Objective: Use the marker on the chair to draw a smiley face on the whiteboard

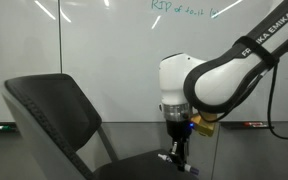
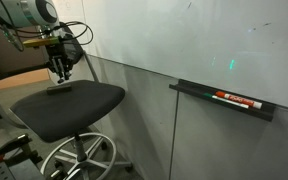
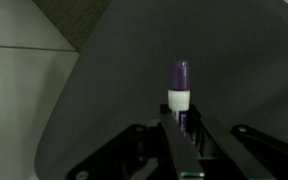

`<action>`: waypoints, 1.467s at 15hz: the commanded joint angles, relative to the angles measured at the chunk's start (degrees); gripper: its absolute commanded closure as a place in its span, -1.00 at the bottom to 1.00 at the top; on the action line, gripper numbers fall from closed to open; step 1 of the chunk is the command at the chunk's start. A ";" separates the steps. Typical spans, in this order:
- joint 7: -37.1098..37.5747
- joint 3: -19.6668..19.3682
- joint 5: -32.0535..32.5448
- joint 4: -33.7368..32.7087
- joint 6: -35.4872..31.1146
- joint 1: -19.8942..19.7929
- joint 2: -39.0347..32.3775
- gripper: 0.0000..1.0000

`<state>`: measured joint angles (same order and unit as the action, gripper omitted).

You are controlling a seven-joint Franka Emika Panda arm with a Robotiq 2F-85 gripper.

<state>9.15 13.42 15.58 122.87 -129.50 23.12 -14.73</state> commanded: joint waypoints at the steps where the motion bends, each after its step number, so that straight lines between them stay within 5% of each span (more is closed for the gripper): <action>1: -0.73 0.74 -2.49 -0.27 4.99 -1.78 5.48 0.87; 8: 1.76 0.30 -2.00 -3.93 11.62 -4.50 10.63 0.87; 22: 17.03 -2.33 2.54 -16.81 16.07 -7.85 7.74 0.87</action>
<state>23.55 11.36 17.17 110.51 -115.67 15.47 -5.56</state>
